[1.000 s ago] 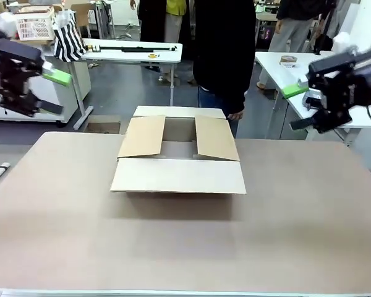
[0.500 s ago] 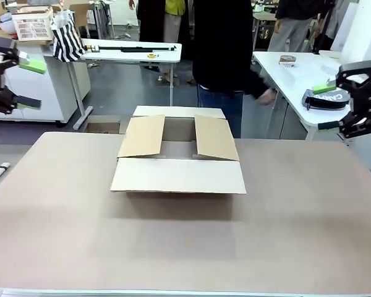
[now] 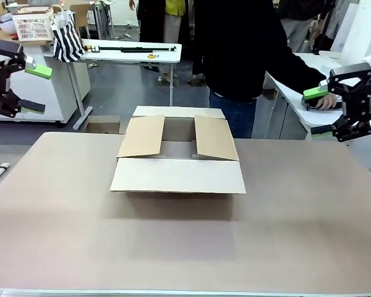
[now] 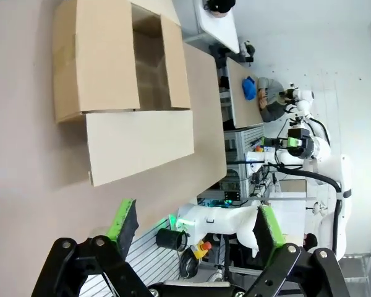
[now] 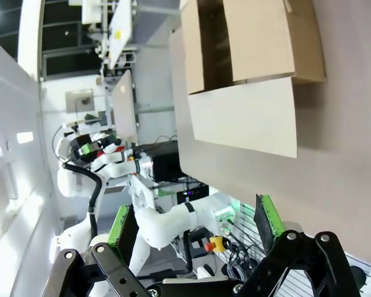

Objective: Pack the gift set into the box.
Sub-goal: Place both hands on the side flaps of the Package Box and spread them outward.

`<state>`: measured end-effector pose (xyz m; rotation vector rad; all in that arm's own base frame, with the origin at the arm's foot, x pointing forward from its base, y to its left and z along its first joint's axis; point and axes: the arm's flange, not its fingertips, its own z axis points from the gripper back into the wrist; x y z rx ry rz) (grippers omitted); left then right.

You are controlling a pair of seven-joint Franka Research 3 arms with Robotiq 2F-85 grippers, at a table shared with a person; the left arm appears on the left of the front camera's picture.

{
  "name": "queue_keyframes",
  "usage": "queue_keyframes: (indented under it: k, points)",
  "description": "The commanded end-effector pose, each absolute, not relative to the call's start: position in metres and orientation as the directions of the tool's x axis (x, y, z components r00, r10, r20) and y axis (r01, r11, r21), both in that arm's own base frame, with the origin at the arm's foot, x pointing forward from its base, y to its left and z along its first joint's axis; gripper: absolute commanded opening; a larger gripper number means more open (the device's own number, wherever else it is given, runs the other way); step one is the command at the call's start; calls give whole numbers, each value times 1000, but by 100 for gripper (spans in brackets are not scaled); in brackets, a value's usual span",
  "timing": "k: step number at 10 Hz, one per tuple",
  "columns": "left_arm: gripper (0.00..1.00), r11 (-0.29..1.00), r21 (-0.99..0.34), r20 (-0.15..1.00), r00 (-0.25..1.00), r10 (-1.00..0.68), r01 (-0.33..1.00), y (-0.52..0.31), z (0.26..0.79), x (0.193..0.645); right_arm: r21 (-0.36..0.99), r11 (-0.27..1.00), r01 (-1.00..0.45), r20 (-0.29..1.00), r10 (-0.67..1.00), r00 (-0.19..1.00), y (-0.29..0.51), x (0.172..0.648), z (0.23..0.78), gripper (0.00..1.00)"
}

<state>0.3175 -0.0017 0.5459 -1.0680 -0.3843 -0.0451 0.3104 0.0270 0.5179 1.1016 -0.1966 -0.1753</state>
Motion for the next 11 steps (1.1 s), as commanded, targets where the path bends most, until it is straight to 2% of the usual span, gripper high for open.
queue_keyframes:
  k: [1,2,3,5,6,7,9,11]
  points:
    - [100,646,-755,219,972,85,114,-36,585,333,908,420,18,89,-234,968,27,312,520,100]
    - [100,771,-636,152,985,87,30,-69,604,363,908,420,18,89,-234,968,27,312,520,100]
    - [100,855,-513,122,992,-19,79,-106,616,396,908,420,18,89,-234,968,27,312,520,100]
    - [100,973,-225,128,992,-12,41,-162,611,452,908,420,18,89,-234,968,27,312,520,100]
    - [100,985,-152,102,992,-68,83,-188,600,466,908,420,18,89,-234,968,27,312,520,100]
    - [100,987,-87,91,987,-129,137,-213,585,474,908,420,18,89,-234,968,27,312,520,100]
    - [100,967,-29,158,956,-247,254,-265,555,484,908,420,18,89,-234,968,27,312,520,100]
    - [100,973,-60,166,963,-211,223,-288,517,493,908,420,18,89,-234,968,27,312,520,100]
